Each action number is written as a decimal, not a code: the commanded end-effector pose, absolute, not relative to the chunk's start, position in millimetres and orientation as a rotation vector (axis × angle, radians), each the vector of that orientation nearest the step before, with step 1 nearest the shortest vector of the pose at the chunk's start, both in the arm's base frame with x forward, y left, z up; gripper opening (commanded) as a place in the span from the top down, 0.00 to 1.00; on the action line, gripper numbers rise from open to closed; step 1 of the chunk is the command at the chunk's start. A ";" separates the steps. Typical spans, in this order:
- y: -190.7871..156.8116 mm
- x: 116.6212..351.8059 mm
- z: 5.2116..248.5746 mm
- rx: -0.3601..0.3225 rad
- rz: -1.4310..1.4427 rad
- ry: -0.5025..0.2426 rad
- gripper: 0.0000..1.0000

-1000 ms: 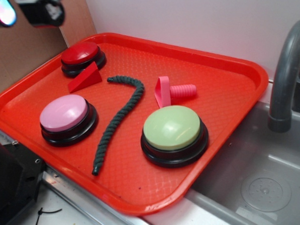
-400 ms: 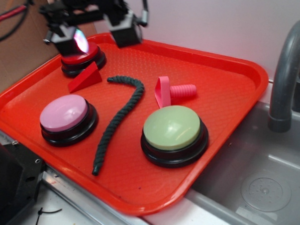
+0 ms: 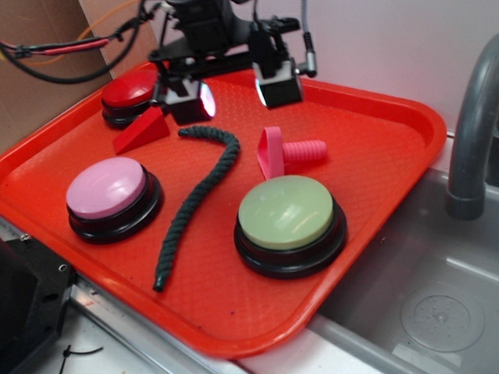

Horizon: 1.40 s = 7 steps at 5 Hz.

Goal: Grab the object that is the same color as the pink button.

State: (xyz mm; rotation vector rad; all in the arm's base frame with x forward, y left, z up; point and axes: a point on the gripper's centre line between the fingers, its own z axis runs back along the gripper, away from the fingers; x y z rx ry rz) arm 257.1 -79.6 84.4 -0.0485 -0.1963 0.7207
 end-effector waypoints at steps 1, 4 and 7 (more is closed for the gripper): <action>-91.8 279.4 73.2 -0.042 0.695 -0.216 0.00; -98.1 281.9 39.9 0.009 0.671 -0.171 0.00; -97.5 279.9 40.6 0.021 0.640 -0.185 1.00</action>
